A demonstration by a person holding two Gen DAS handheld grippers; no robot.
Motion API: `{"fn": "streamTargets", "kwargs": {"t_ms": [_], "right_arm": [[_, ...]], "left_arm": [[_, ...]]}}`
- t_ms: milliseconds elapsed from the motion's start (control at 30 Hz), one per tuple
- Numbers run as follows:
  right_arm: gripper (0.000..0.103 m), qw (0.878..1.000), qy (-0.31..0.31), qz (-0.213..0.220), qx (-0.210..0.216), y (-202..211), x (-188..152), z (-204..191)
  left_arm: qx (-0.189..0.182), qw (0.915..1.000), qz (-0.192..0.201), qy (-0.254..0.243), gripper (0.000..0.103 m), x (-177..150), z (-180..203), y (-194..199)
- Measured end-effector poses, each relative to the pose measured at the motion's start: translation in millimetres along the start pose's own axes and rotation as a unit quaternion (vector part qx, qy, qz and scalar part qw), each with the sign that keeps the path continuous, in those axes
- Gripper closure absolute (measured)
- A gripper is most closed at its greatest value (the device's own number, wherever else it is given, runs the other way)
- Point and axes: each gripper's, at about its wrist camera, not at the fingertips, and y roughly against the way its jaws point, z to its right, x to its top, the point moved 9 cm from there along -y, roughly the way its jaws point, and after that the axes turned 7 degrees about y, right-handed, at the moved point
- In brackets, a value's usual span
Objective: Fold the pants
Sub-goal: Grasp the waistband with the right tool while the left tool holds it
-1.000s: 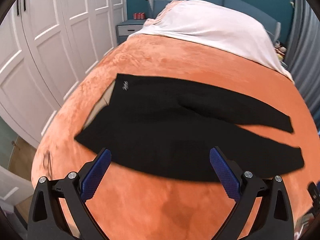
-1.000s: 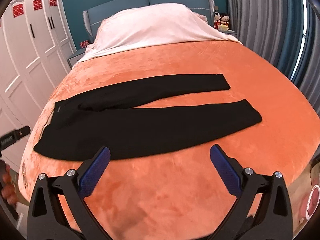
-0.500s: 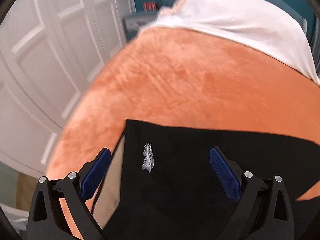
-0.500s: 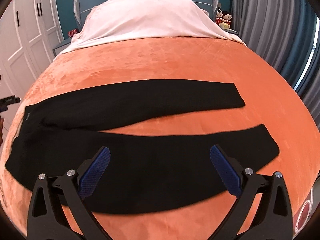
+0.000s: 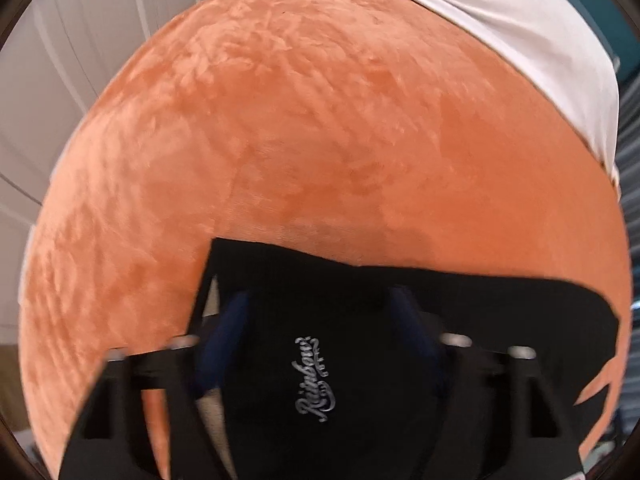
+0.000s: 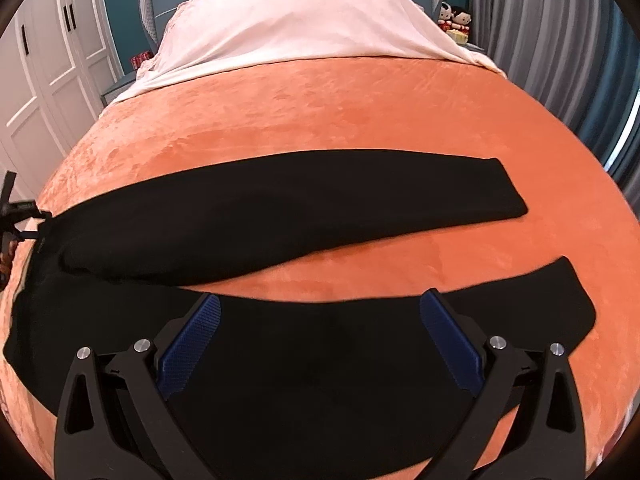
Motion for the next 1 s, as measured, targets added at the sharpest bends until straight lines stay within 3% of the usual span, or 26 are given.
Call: {"fn": "streamTargets", "kwargs": {"t_ms": [33,67,167,400,567,633,667,733,833,867,1000], "right_arm": [[0.005,1.000,-0.006,0.003,0.008,-3,4,5],[0.005,1.000,-0.018,0.006,0.020,-9,11,18],[0.005,0.999,-0.038,0.021,0.027,-23,34,65],[0.005,0.993,-0.111,0.027,-0.024,-78,99,230],[0.008,0.991,-0.125,-0.031,-0.027,-139,109,275],[0.017,0.990,-0.133,-0.045,-0.017,-160,108,281],[0.035,0.990,-0.133,-0.051,-0.016,-166,107,283],[0.052,0.988,-0.131,-0.078,-0.011,-186,102,283],[0.086,0.990,-0.116,-0.082,-0.018,-188,97,278],[0.093,0.989,-0.122,-0.079,-0.010,-185,97,277],[0.095,0.994,-0.105,-0.038,-0.003,-151,110,273]], "left_arm": [[-0.008,0.9999,-0.010,-0.003,0.097,-4,2,0],[-0.015,0.9996,-0.022,0.006,0.103,-8,2,-1],[-0.007,1.0000,-0.006,0.001,0.103,-6,1,3],[0.018,0.9995,0.009,0.025,0.103,-14,3,4],[0.035,0.9986,0.013,0.038,0.103,-7,4,-1],[0.046,0.9981,0.013,0.038,0.103,-3,5,-4],[0.051,0.9980,0.012,0.037,0.103,-2,6,-4],[0.056,0.9979,0.013,0.031,0.103,-2,7,-2],[0.058,0.9977,0.020,0.028,0.103,-2,8,8],[0.056,0.9977,0.025,0.030,0.103,-1,8,15],[0.032,0.9979,0.047,0.030,0.103,-6,13,51]]}}
